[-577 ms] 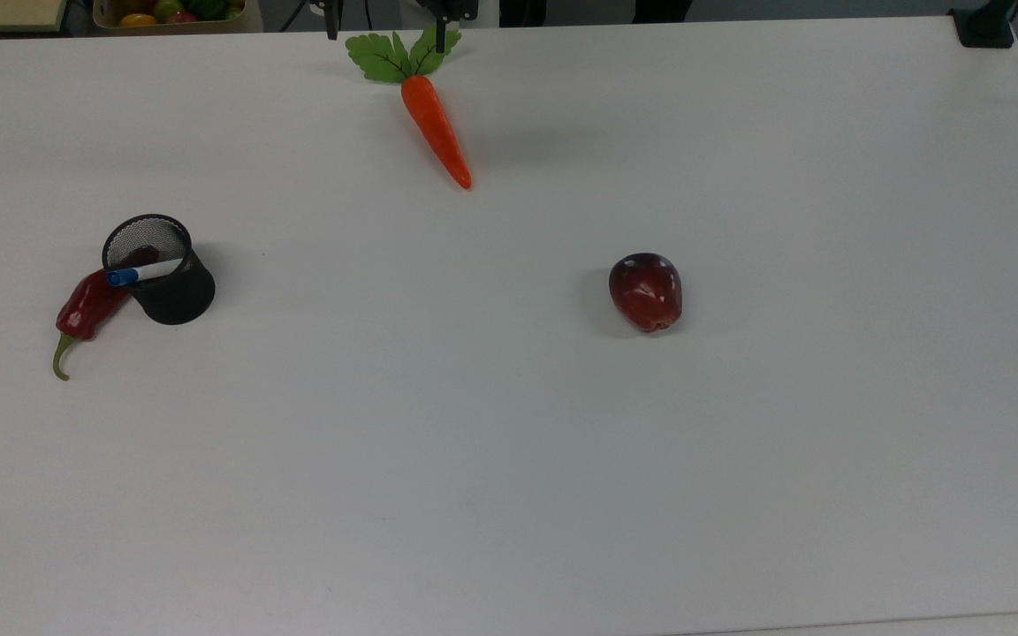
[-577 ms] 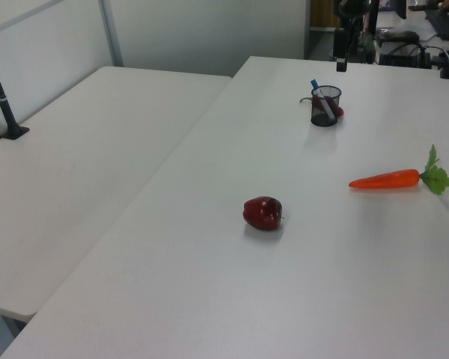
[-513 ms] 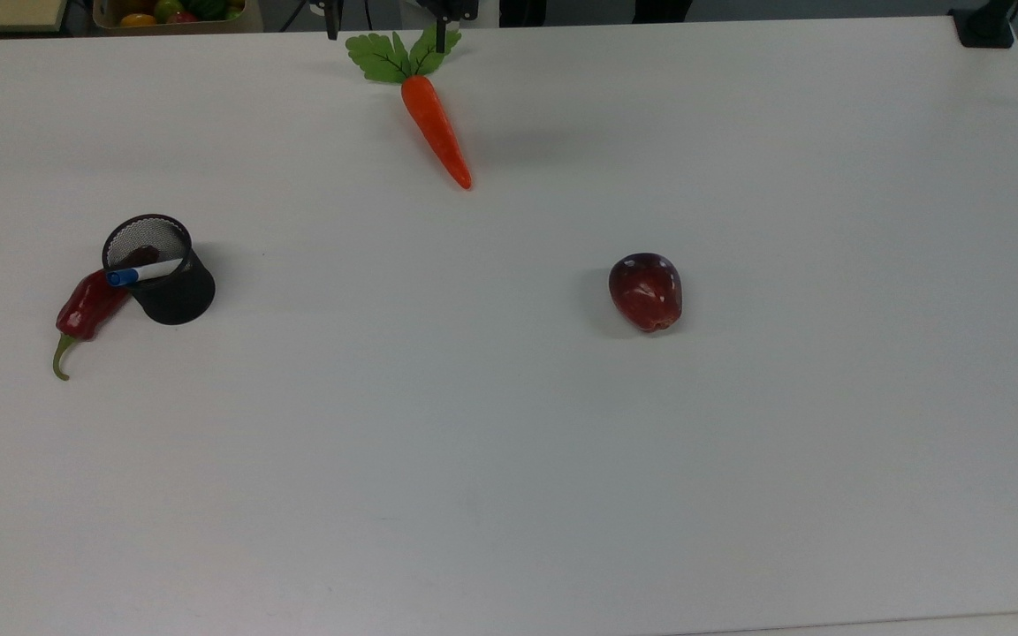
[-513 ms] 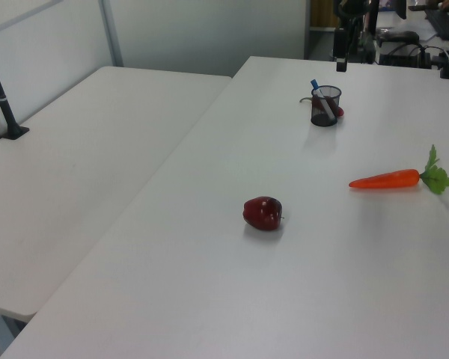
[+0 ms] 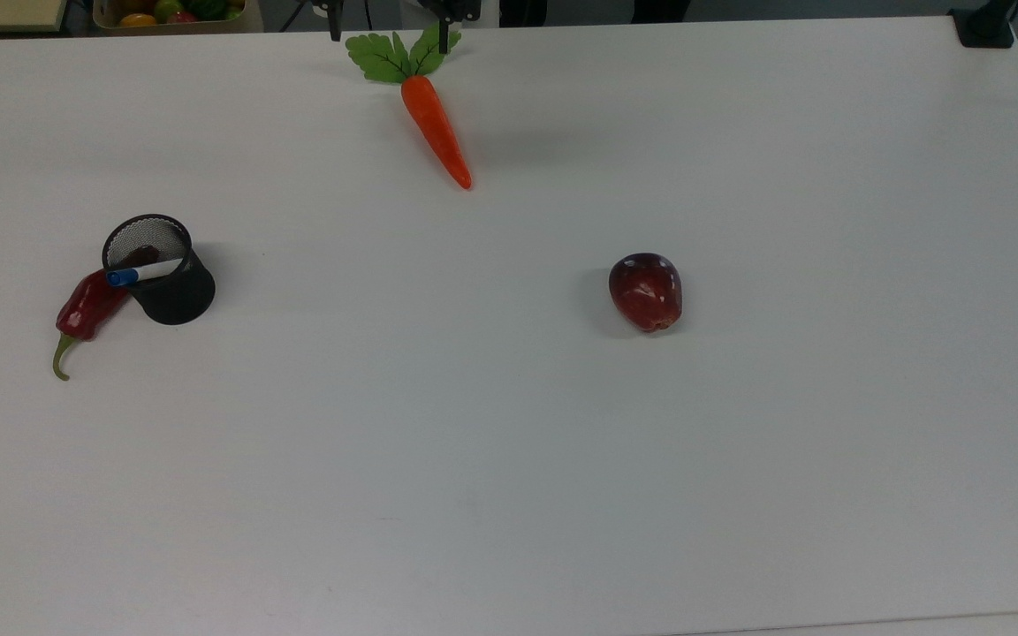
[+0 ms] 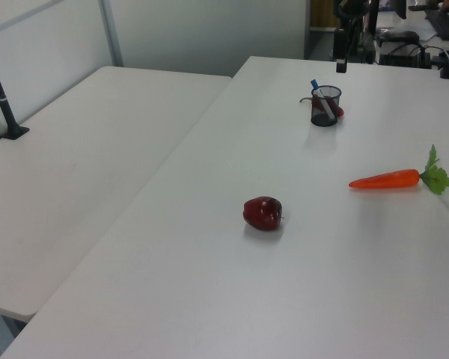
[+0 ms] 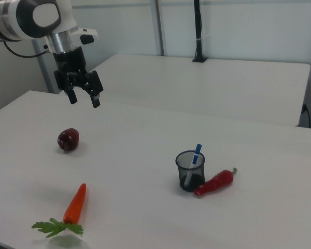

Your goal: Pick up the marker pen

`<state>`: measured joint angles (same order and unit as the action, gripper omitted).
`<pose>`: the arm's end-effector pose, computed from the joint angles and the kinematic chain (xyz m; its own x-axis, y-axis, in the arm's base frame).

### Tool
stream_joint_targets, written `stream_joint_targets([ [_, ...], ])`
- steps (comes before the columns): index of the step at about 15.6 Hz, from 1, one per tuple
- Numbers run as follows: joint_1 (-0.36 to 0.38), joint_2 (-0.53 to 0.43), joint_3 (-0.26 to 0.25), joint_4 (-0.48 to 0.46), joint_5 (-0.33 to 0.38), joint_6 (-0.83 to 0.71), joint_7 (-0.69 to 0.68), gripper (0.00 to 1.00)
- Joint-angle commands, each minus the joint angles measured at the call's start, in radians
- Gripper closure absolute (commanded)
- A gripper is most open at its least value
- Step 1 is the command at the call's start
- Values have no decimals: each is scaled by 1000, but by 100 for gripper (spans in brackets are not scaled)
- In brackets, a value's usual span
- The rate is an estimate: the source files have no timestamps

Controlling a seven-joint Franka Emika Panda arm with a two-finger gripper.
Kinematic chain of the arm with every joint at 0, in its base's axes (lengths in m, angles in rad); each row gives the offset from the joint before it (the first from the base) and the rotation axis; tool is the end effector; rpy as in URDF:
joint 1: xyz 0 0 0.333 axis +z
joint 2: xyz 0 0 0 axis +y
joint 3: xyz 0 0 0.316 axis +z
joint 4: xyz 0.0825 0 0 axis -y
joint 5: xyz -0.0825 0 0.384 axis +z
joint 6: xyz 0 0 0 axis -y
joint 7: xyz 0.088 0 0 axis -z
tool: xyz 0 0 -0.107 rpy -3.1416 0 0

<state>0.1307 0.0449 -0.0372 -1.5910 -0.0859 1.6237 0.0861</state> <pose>0.5701 0.0451 0.5947 0.9999 0.0123 -0.0048 0.0127 -0.9960 0.0880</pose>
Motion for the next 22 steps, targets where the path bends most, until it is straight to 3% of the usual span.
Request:
stream_joint_targets([
  [1, -38, -17, -9, -18, 15, 11, -32, 0],
  [9, -204, 32, -20, -20, 14, 120, -118, 0],
  [17, -338, 185, -20, -20, 5, 447, -117, 0],
  [22, -372, 276, -20, -23, 3, 643, -118, 0],
])
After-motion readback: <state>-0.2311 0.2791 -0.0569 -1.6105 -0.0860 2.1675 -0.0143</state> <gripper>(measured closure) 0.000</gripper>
